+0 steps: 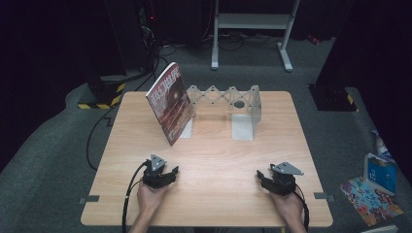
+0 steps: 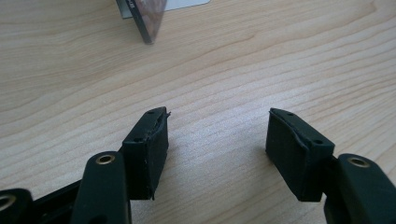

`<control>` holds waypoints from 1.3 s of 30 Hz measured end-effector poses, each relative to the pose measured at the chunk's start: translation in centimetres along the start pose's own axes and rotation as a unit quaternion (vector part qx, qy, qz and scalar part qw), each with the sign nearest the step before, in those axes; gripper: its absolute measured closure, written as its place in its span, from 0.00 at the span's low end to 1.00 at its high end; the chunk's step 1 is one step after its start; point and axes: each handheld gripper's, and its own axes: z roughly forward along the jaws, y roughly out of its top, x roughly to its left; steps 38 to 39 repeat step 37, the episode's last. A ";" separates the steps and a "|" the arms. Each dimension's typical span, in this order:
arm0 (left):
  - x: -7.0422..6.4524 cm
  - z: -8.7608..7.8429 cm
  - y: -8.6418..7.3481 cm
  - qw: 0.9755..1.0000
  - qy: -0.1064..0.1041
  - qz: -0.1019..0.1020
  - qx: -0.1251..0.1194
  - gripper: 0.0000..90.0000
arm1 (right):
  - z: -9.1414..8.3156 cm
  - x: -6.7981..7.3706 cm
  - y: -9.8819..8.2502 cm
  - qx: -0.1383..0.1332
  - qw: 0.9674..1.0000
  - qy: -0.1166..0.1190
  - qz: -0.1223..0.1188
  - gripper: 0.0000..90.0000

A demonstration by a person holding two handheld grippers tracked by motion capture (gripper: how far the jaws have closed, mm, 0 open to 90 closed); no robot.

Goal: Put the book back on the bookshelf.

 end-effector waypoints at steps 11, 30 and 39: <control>-0.3 -0.1 -0.3 1.000 0.003 -0.003 -0.007 0.41 | 0.0 0.0 0.0 0.000 1.000 0.000 0.000 0.41; -0.1 0.0 -0.2 1.000 -0.001 -0.006 -0.005 0.39 | 0.0 0.0 0.0 0.000 1.000 0.000 0.000 0.41; 0.1 -0.1 -0.1 1.000 -0.005 -0.015 -0.004 0.39 | 0.0 0.0 0.0 -0.001 1.000 0.000 -0.001 0.41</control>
